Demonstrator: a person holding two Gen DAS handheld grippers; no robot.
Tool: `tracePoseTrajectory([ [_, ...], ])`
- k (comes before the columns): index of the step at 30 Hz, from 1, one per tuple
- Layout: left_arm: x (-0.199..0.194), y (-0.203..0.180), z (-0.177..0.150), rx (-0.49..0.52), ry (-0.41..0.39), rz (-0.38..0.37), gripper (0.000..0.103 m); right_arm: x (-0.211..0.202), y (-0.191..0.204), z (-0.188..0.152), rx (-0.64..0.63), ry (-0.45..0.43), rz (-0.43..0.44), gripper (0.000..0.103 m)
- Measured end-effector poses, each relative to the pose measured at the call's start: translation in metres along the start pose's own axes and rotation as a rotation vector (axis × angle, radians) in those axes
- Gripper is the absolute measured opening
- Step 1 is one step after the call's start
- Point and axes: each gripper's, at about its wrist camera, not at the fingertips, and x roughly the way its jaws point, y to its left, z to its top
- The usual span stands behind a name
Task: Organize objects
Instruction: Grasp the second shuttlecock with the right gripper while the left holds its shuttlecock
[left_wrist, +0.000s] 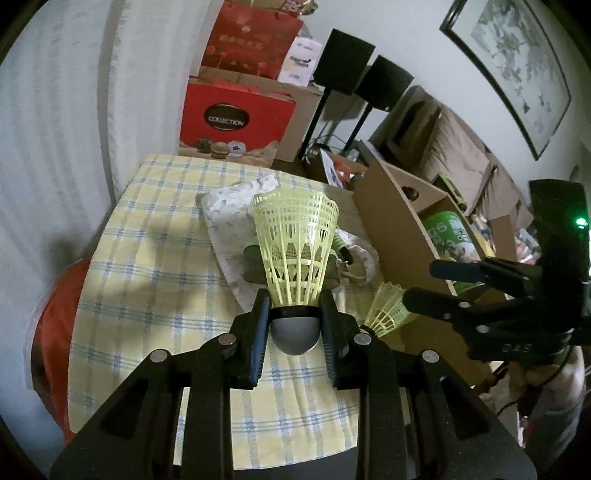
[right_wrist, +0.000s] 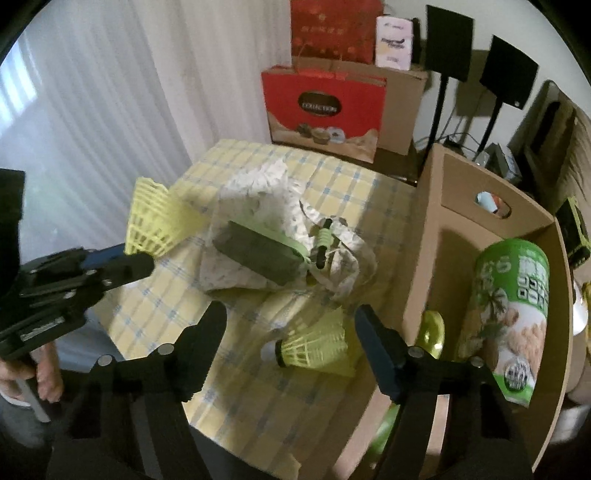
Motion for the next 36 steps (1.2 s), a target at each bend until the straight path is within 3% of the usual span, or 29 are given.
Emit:
tracePoseTrajectory([
  [6, -0.004, 0.008, -0.002, -0.010, -0.008, 0.017, 0.024, 0.018, 0.017, -0.011, -0.050, 0.081, 0.043, 0.073],
  [11, -0.002, 0.013, -0.004, -0.021, -0.008, 0.021, 0.024, 0.023, 0.015, -0.024, 0.090, 0.115, 0.100, 0.074],
  [13, -0.001, 0.014, -0.004, -0.023, -0.007, 0.021, 0.024, 0.020, 0.018, -0.029, 0.115, 0.103, 0.082, 0.081],
  [19, -0.003, 0.015, -0.003, -0.027, -0.016, 0.018, 0.024, 0.017, 0.029, -0.034, 0.138, 0.100, 0.042, 0.081],
  [24, -0.008, 0.013, -0.001, -0.021, -0.035, 0.024, 0.024, 0.017, 0.033, -0.038, 0.193, 0.054, -0.046, 0.082],
  [28, -0.010, 0.013, -0.001, -0.019, -0.044, 0.025, 0.024, 0.012, 0.043, -0.042, 0.233, -0.009, -0.048, 0.087],
  [31, -0.012, 0.013, -0.001, -0.015, -0.047, 0.028, 0.024, 0.011, 0.050, -0.047, 0.268, -0.067, -0.100, 0.089],
  [33, -0.013, 0.013, -0.001, -0.010, -0.051, 0.033, 0.024, 0.011, 0.051, -0.050, 0.307, -0.109, -0.090, 0.089],
  [36, -0.016, 0.015, -0.002, -0.014, -0.058, 0.035, 0.024, 0.023, 0.047, -0.052, 0.422, -0.082, -0.049, 0.089],
])
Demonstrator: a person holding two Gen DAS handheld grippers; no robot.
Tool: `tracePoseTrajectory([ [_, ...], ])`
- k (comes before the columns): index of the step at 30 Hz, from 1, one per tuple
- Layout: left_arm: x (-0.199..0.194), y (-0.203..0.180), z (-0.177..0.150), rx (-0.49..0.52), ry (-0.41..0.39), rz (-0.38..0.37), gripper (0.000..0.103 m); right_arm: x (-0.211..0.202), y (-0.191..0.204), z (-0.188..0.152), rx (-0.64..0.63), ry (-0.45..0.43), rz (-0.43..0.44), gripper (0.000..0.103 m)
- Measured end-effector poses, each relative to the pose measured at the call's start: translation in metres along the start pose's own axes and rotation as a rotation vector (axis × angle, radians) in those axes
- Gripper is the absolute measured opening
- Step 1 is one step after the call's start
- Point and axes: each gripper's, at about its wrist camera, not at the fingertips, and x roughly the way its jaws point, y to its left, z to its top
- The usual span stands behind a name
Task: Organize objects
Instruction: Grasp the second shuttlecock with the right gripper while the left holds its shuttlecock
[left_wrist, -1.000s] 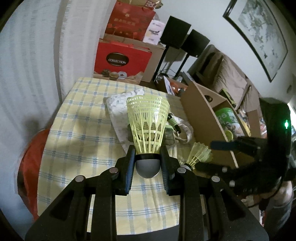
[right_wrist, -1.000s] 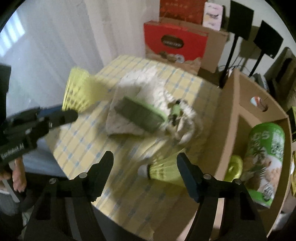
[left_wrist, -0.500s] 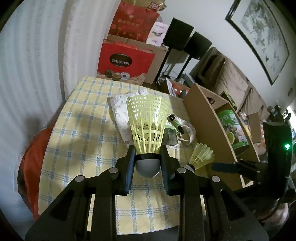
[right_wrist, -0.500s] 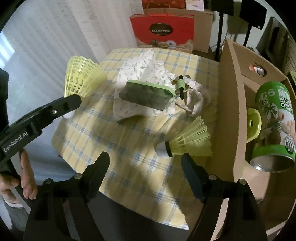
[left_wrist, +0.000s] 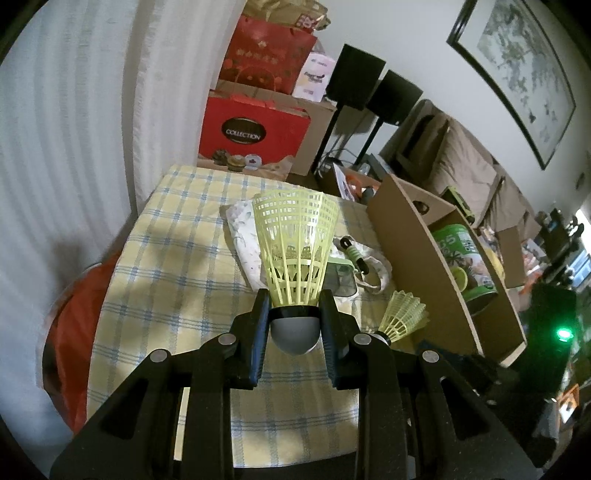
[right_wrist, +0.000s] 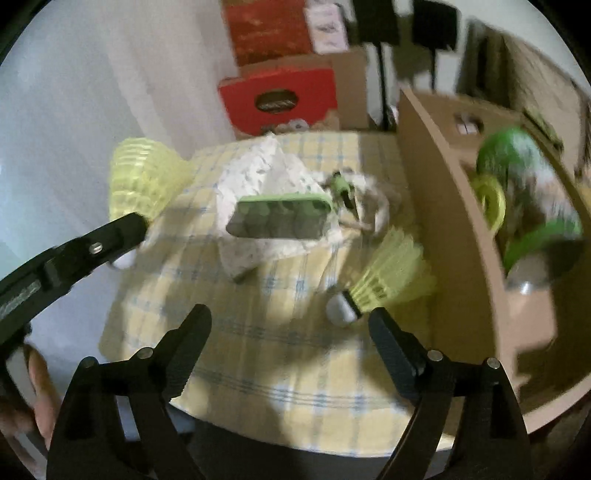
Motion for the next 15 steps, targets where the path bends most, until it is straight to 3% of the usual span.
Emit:
tracePoseTrajectory([
  [7, -0.005, 0.010, -0.002, -0.016, -0.005, -0.001, 0.024, 0.023, -0.017, 0.000, 0.134, -0.002, -0.053, 0.088],
  [11, -0.005, 0.011, -0.003, -0.019, -0.003, -0.005, 0.024, 0.037, -0.018, 0.007, 0.150, -0.018, -0.096, 0.088],
  [15, -0.004, 0.011, -0.004, -0.021, -0.002, -0.007, 0.024, 0.054, -0.025, 0.017, 0.154, -0.003, -0.081, 0.084],
])
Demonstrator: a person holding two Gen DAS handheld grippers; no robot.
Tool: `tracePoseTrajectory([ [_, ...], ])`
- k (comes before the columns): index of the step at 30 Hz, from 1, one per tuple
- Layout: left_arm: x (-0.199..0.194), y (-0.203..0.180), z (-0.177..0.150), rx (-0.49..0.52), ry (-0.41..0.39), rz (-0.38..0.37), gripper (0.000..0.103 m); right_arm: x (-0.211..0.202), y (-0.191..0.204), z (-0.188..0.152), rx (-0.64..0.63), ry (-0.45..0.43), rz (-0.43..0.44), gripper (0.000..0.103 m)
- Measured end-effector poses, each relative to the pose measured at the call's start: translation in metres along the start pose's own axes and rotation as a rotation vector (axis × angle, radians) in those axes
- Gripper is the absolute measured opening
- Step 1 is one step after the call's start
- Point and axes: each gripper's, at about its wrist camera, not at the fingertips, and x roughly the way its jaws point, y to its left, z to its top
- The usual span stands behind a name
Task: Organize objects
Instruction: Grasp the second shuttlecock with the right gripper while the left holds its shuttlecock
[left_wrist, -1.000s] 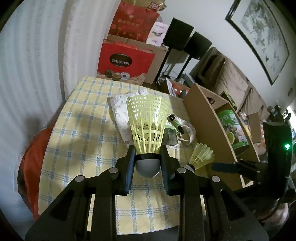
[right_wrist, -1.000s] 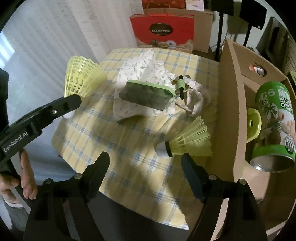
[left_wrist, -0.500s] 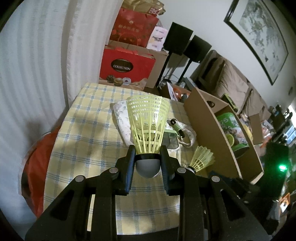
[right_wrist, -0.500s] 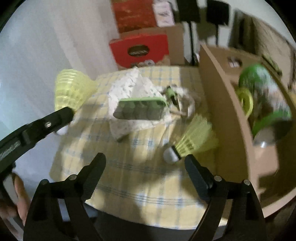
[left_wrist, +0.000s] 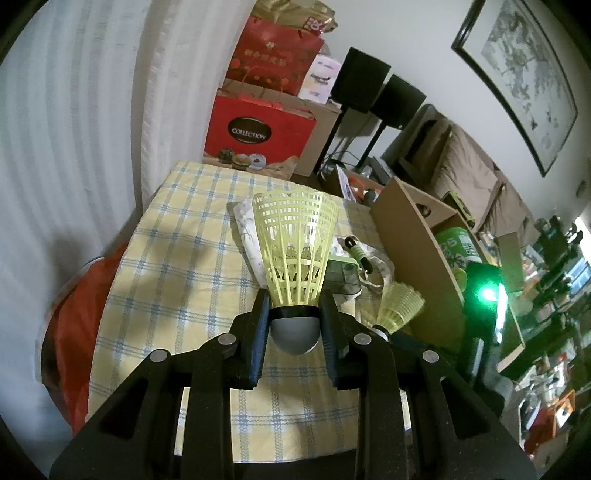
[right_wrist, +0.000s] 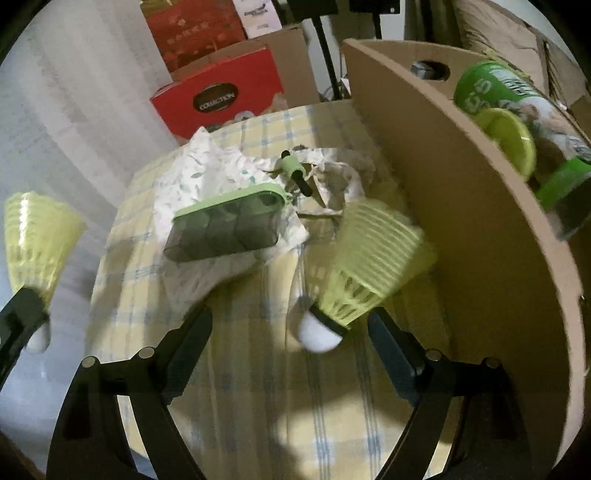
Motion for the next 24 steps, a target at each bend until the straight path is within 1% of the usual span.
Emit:
tracePoseTrajectory([
  [1, 0.001, 0.000, 0.000, -0.002, 0.002, 0.000, 0.024, 0.003, -0.002, 0.001, -0.008, 0.009, 0.013, 0.082],
  [2, 0.001, 0.001, 0.000, -0.004, 0.004, 0.000, 0.024, 0.003, 0.000, 0.002, -0.035, -0.007, 0.007, 0.080],
  [4, 0.003, 0.001, 0.000, -0.006, 0.007, -0.002, 0.024, 0.006, 0.002, 0.004, -0.079, -0.003, 0.011, 0.059],
  [5, 0.004, 0.000, 0.000, -0.005, 0.010, -0.001, 0.024, 0.006, 0.002, 0.004, -0.092, -0.005, 0.014, 0.053],
  [6, 0.005, -0.001, -0.001, -0.004, 0.012, -0.002, 0.024, 0.007, 0.002, 0.004, -0.100, 0.007, 0.029, 0.037],
  [7, 0.005, -0.001, -0.001, -0.004, 0.013, -0.002, 0.024, 0.007, 0.002, 0.005, -0.107, 0.010, 0.033, 0.028],
  [9, 0.006, -0.004, -0.002, -0.001, 0.016, -0.004, 0.024, 0.005, 0.000, 0.005, -0.109, 0.025, 0.065, 0.028],
  [13, 0.008, -0.007, -0.002, 0.004, 0.021, -0.003, 0.024, 0.002, 0.000, 0.004, -0.120, 0.032, 0.089, 0.028],
  [17, 0.010, -0.010, -0.002, 0.010, 0.023, 0.002, 0.024, -0.005, 0.008, 0.003, -0.156, 0.023, 0.102, 0.028],
  [19, 0.010, -0.011, -0.003, 0.011, 0.024, 0.006, 0.024, -0.014, 0.011, -0.001, -0.169, 0.022, 0.135, 0.028],
  [24, 0.011, -0.017, -0.004, 0.017, 0.026, 0.012, 0.024, -0.037, 0.022, -0.002, -0.231, -0.014, 0.160, 0.028],
])
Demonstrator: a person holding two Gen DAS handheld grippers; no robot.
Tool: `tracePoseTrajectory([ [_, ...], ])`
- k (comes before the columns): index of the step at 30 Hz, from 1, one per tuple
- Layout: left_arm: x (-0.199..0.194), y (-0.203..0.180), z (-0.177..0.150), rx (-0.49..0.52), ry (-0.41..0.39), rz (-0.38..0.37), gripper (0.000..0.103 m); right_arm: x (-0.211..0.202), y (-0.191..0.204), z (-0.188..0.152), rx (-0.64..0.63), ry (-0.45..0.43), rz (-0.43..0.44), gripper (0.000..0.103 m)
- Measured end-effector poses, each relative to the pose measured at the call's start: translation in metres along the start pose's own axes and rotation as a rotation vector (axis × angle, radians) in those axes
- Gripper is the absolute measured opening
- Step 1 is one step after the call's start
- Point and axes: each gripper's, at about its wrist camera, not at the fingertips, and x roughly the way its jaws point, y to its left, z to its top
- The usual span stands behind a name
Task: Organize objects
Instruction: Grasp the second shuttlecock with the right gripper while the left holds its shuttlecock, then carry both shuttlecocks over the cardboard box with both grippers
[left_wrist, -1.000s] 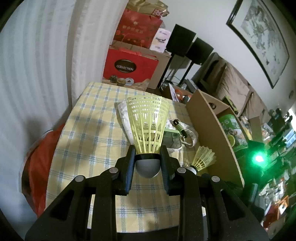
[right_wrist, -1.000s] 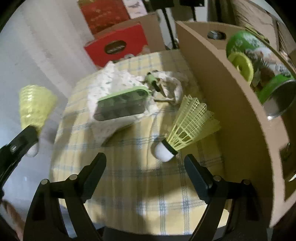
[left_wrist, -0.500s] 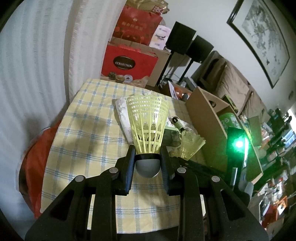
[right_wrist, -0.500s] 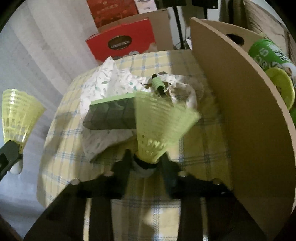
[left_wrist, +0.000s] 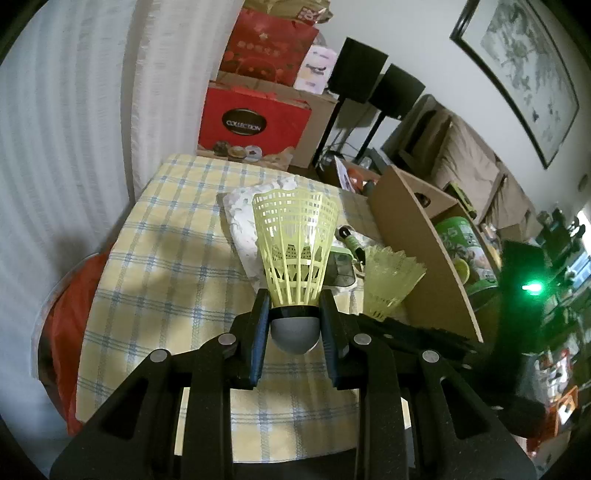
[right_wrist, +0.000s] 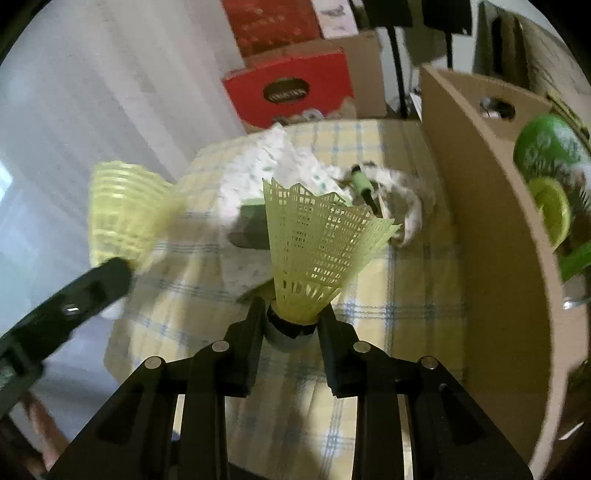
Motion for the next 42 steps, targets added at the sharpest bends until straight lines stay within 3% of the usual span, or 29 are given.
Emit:
tracePoseTrajectory([
  [15, -0.003, -0.025, -0.003, 0.004, -0.049, 0.009, 0.024, -0.046, -0.010, 0.010, -0.045, -0.065, 0.000, 0.028],
  [27, 0.000, -0.056, -0.004, 0.051, -0.055, 0.033, 0.024, -0.076, -0.032, 0.018, -0.083, -0.147, -0.058, 0.028],
  [42, 0.014, -0.117, 0.002, 0.115, -0.047, 0.013, 0.024, -0.113, -0.076, 0.018, -0.053, -0.217, -0.121, 0.028],
])
